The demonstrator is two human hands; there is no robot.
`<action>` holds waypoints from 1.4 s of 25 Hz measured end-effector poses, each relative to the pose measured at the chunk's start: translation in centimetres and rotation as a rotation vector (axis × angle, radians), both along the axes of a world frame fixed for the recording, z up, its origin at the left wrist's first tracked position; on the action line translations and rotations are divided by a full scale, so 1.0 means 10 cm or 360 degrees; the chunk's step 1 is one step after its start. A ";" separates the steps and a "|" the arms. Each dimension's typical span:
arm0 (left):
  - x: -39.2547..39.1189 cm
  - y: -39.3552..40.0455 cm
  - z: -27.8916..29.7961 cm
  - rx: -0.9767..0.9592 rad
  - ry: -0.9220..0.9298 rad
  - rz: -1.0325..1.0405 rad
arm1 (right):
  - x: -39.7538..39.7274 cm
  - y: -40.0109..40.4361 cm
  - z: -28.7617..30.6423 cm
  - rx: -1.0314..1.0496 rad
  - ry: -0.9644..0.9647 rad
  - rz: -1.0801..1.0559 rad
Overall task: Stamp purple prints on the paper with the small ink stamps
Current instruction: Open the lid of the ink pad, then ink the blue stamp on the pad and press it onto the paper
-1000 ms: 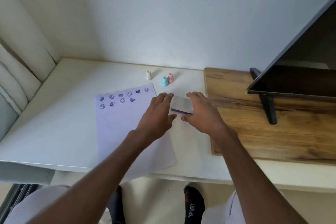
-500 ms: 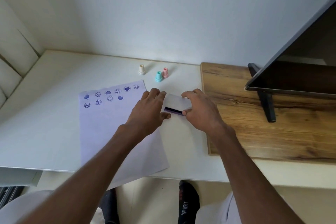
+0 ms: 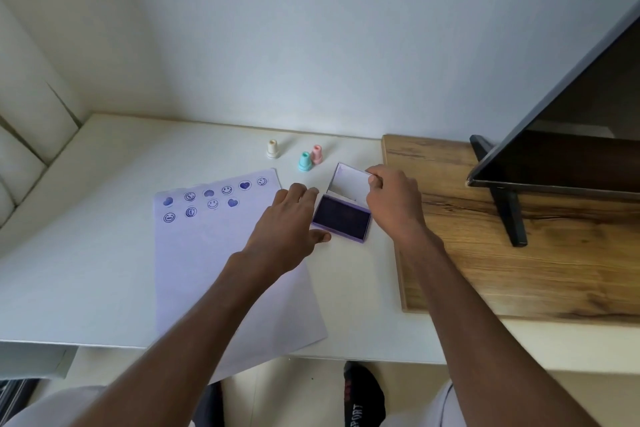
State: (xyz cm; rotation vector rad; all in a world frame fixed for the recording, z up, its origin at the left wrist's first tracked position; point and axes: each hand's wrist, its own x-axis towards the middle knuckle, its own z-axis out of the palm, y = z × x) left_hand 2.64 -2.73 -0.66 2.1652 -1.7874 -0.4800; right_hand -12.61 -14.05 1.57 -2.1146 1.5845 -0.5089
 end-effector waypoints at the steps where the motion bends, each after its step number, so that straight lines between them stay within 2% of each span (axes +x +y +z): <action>1: 0.00 0.00 0.00 0.0013 0.0002 -0.0003 | 0.03 -0.03 -0.02 -0.0009 0.0018 -0.0010; 8: -0.03 0.00 -0.02 -0.0034 -0.0059 -0.0010 | 0.15 -0.11 -0.14 -0.0051 0.0208 0.0066; 13: -0.03 0.03 0.04 -0.0032 -0.0066 0.0025 | 0.28 -0.05 -0.06 -0.0243 0.0003 -0.0014; 15: 0.04 0.04 0.09 -0.0044 -0.0083 0.0086 | 0.45 -0.03 -0.01 -0.0370 -0.0022 0.0140; 19: 0.18 0.06 0.15 -0.0011 -0.0111 0.0179 | 0.82 -0.14 0.01 -0.0469 0.0317 0.0523; 22: 0.27 0.09 0.14 0.0024 -0.0103 0.0237 | 0.97 -0.22 -0.05 -0.0477 0.0503 0.0614; 24: 0.32 0.10 0.15 0.0038 -0.0095 0.0289 | 0.99 -0.22 -0.07 -0.0479 0.0494 0.0596; 26: 0.35 0.09 0.18 -0.0083 -0.0048 0.0382 | 0.99 -0.18 -0.04 -0.0373 0.0208 0.0444; 27: 0.36 0.07 0.21 -0.0227 0.0086 0.0453 | 0.96 -0.14 0.00 -0.0214 -0.0085 0.0312; 29: 0.35 0.03 0.31 -0.0544 0.0596 0.0584 | 0.80 0.01 0.12 0.0402 -0.0892 -0.0024; 31: 0.29 0.01 0.40 -0.0666 0.1124 0.0531 | 0.53 0.24 0.19 0.1114 -0.1413 -0.0267; 33: 0.20 0.02 0.42 -0.0588 0.1380 0.0382 | 0.31 0.41 0.18 0.1489 -0.1604 -0.0299; 35: 0.12 0.01 0.38 -0.0538 0.1460 0.0372 | 0.22 0.46 0.17 0.1624 -0.1615 -0.0260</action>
